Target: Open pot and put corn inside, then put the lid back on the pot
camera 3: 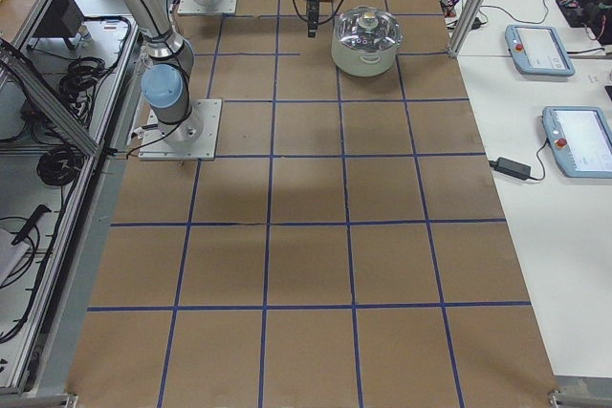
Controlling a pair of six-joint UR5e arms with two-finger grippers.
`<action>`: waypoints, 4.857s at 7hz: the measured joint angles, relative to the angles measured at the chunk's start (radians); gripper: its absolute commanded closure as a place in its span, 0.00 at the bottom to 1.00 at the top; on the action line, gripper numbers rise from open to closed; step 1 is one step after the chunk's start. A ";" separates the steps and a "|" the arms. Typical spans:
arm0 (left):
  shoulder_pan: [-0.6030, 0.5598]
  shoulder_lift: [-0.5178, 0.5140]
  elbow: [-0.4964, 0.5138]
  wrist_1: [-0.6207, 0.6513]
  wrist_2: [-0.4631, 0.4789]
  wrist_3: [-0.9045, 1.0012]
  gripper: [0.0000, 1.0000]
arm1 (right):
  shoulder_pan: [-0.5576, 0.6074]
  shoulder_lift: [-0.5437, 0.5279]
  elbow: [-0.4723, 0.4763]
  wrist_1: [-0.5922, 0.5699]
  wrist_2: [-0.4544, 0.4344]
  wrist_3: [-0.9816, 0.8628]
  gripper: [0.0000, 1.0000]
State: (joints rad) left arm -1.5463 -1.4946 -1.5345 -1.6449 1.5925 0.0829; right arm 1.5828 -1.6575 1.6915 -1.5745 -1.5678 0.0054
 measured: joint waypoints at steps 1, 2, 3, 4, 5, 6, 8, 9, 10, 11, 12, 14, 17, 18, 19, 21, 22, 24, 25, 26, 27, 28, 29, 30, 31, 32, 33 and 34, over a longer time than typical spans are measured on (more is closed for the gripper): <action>0.000 0.000 0.000 0.000 0.000 0.000 0.00 | 0.001 -0.001 0.001 -0.003 0.000 0.004 0.00; 0.000 -0.001 0.001 0.000 0.000 0.000 0.00 | 0.004 0.000 -0.001 -0.007 0.000 0.012 0.01; 0.000 -0.001 0.001 0.000 0.000 0.000 0.00 | 0.009 0.014 -0.014 -0.015 0.000 0.017 0.03; 0.000 -0.001 0.002 0.000 0.000 0.000 0.00 | 0.027 0.050 -0.047 -0.020 0.002 0.015 0.06; 0.001 -0.001 0.004 -0.001 0.002 0.000 0.00 | 0.082 0.121 -0.125 -0.021 0.002 0.019 0.06; 0.001 -0.001 0.005 -0.001 0.002 0.000 0.00 | 0.154 0.215 -0.224 -0.021 -0.001 0.046 0.06; 0.002 -0.002 0.005 0.000 0.003 0.000 0.00 | 0.252 0.383 -0.370 -0.039 0.003 0.128 0.06; 0.002 -0.002 0.005 0.000 0.003 0.001 0.00 | 0.269 0.436 -0.394 -0.075 0.007 0.138 0.06; 0.002 -0.002 0.003 0.001 0.002 0.001 0.00 | 0.276 0.475 -0.404 -0.110 0.009 0.130 0.08; 0.002 -0.002 0.000 0.002 0.001 0.001 0.00 | 0.278 0.507 -0.408 -0.146 0.012 0.095 0.08; 0.002 -0.003 -0.003 0.004 0.000 0.002 0.00 | 0.280 0.534 -0.417 -0.169 0.015 0.049 0.08; 0.002 -0.003 -0.008 0.007 0.000 0.003 0.00 | 0.281 0.571 -0.454 -0.180 0.018 -0.020 0.08; 0.002 -0.005 -0.010 0.008 0.000 0.003 0.00 | 0.281 0.593 -0.475 -0.180 0.007 0.139 0.07; 0.002 -0.006 -0.010 0.008 0.000 0.003 0.00 | 0.282 0.607 -0.484 -0.180 0.000 0.219 0.07; 0.002 -0.006 -0.011 0.008 0.000 0.003 0.00 | 0.282 0.620 -0.496 -0.179 -0.004 0.256 0.07; 0.002 -0.006 -0.011 0.008 0.000 0.003 0.00 | 0.283 0.643 -0.527 -0.180 -0.006 0.281 0.08; 0.002 -0.006 -0.012 0.008 0.000 0.003 0.00 | 0.283 0.656 -0.543 -0.180 -0.007 0.284 0.08; 0.002 -0.006 -0.012 0.008 0.000 0.003 0.00 | 0.284 0.675 -0.558 -0.180 -0.006 0.284 0.08; 0.002 -0.006 -0.012 0.008 0.000 0.003 0.00 | 0.289 0.679 -0.559 -0.179 -0.005 0.282 0.09; 0.002 -0.006 -0.012 0.008 0.000 0.003 0.00 | 0.297 0.682 -0.558 -0.176 -0.010 0.273 0.10; 0.002 -0.006 -0.012 0.008 0.000 0.003 0.00 | 0.306 0.684 -0.556 -0.172 -0.020 0.256 0.10; 0.002 -0.006 -0.011 0.008 0.000 0.003 0.00 | 0.310 0.685 -0.555 -0.171 -0.026 0.235 0.10; 0.002 -0.006 -0.011 0.008 0.000 0.003 0.00 | 0.311 0.687 -0.555 -0.169 -0.028 0.215 0.11; 0.002 -0.006 -0.011 0.008 0.000 0.003 0.00 | 0.310 0.689 -0.556 -0.169 -0.029 0.195 0.11; 0.002 -0.006 -0.012 0.008 0.000 0.003 0.00 | 0.308 0.693 -0.557 -0.169 -0.030 0.178 0.11; 0.002 -0.006 -0.012 0.008 0.000 0.003 0.00 | 0.305 0.701 -0.562 -0.171 -0.028 0.162 0.11; 0.002 -0.007 -0.012 0.008 0.000 0.003 0.00 | 0.302 0.708 -0.569 -0.172 -0.023 0.154 0.11; 0.002 -0.007 -0.012 0.008 0.000 0.003 0.00 | 0.300 0.712 -0.573 -0.172 -0.020 0.147 0.15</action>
State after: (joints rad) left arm -1.5447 -1.5015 -1.5462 -1.6368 1.5923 0.0859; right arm 1.8831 -0.9453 1.1187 -1.7469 -1.5882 0.1522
